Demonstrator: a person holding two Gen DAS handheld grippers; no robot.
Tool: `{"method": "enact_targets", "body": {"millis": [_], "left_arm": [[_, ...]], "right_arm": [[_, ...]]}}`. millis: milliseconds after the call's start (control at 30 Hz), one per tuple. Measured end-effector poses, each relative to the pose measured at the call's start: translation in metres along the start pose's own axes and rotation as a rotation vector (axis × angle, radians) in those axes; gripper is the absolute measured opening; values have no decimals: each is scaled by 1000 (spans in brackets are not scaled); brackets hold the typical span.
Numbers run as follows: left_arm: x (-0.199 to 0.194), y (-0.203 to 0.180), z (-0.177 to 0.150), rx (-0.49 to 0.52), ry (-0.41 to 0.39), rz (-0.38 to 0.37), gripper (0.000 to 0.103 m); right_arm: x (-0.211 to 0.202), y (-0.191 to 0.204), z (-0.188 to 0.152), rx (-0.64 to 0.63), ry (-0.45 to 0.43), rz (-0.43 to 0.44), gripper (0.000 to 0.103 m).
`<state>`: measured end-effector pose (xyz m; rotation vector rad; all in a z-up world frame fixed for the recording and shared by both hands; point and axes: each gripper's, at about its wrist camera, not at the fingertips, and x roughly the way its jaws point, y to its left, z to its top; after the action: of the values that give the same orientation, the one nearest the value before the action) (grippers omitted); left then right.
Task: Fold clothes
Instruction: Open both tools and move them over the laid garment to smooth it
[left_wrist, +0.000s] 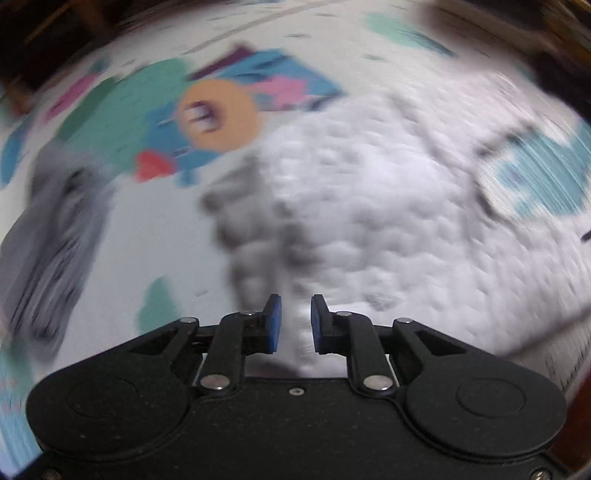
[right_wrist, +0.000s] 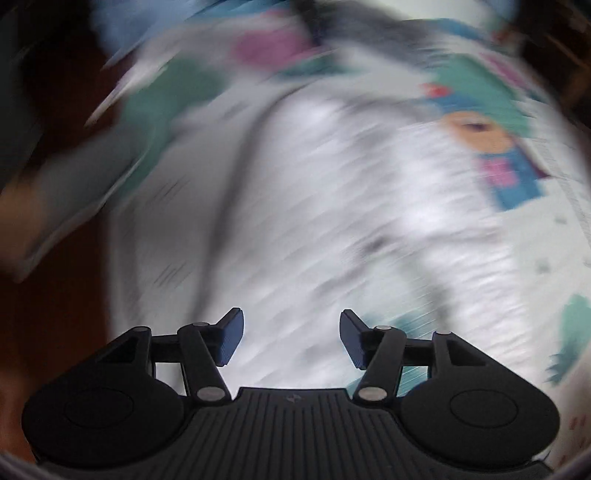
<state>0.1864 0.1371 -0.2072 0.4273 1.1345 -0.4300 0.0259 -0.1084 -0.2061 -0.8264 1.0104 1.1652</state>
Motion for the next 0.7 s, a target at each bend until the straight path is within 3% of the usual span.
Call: {"method": "enact_targets", "body": {"millis": [100, 200, 300, 400, 500, 600, 700], "left_arm": [[19, -13, -1, 44, 44, -53, 15], [40, -21, -8, 94, 113, -46, 15], [48, -28, -19, 121, 147, -47, 15], [46, -33, -23, 102, 172, -73, 15], [43, -48, -32, 112, 201, -94, 15], [42, -52, -34, 104, 303, -248, 18], [25, -47, -22, 136, 227, -268, 18]], "right_arm": [[15, 48, -22, -72, 40, 23, 72], [20, 66, -36, -122, 38, -44, 75], [25, 38, -52, -15, 82, -11, 59], [17, 24, -74, -66, 93, 49, 59], [8, 14, -93, -149, 166, 95, 59], [-2, -1, -110, -156, 252, 140, 59], [-13, -16, -123, -139, 317, 156, 59]]}}
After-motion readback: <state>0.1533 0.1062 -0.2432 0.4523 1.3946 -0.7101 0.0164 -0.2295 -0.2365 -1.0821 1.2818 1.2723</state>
